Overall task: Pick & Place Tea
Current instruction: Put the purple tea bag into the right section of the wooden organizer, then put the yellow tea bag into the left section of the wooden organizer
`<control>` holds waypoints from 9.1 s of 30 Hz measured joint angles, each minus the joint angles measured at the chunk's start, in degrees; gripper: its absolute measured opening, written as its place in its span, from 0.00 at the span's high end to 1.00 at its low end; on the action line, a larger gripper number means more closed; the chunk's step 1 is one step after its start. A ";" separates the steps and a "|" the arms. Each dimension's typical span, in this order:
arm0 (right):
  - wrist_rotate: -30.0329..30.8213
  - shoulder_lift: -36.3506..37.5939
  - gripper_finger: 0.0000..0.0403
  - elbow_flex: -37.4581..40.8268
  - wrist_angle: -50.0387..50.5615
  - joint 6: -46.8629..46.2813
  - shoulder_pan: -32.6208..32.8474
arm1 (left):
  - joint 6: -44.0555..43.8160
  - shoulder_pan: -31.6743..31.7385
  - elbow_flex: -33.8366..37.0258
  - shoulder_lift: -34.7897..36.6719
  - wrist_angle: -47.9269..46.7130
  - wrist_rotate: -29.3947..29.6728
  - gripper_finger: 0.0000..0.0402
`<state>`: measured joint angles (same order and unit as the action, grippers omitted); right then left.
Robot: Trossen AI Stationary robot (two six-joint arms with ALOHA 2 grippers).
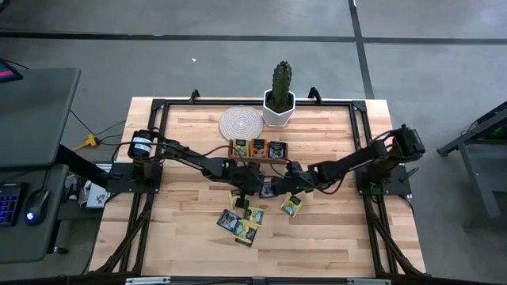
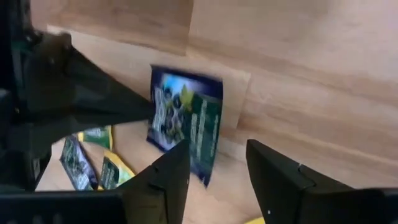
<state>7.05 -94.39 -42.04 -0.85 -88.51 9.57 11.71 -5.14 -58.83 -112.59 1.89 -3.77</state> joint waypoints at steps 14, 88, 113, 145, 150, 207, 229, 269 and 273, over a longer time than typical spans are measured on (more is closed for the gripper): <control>-4.69 -2.42 0.59 0.02 -3.48 0.00 -2.76 | -0.12 -0.09 0.22 -1.74 2.59 -1.80 1.00; 0.18 14.64 1.00 -30.21 47.95 57.52 -10.38 | -3.07 10.46 16.02 38.72 -0.82 -11.39 0.88; -11.72 -7.89 1.00 -45.66 63.62 98.53 -27.26 | -5.97 10.40 18.60 40.51 8.39 -18.69 0.88; -13.72 -8.87 0.95 -43.23 58.38 104.18 -30.22 | -9.00 10.40 18.58 40.49 8.68 -15.03 0.88; -13.52 -8.87 0.86 -43.23 58.42 104.08 -30.23 | -9.04 10.40 18.58 40.49 8.68 -14.85 0.88; -0.15 28.09 0.98 3.81 34.94 22.72 7.07 | -31.60 -9.73 -30.42 -11.83 -8.09 13.63 1.00; -3.17 28.09 0.92 4.04 34.88 33.15 3.82 | -42.17 -9.93 -31.61 -16.98 -9.29 16.75 1.00; -12.97 17.29 0.58 24.47 -12.17 14.80 4.79 | -37.41 -10.30 -31.91 -21.19 -11.75 14.84 1.00; -14.50 11.89 0.58 24.37 -19.96 14.07 4.73 | -37.40 -10.28 -31.91 -21.19 -11.74 14.86 1.00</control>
<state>-7.45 -82.50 -17.67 -20.82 -74.44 14.31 -25.69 -15.42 -90.74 -133.78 -9.85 11.09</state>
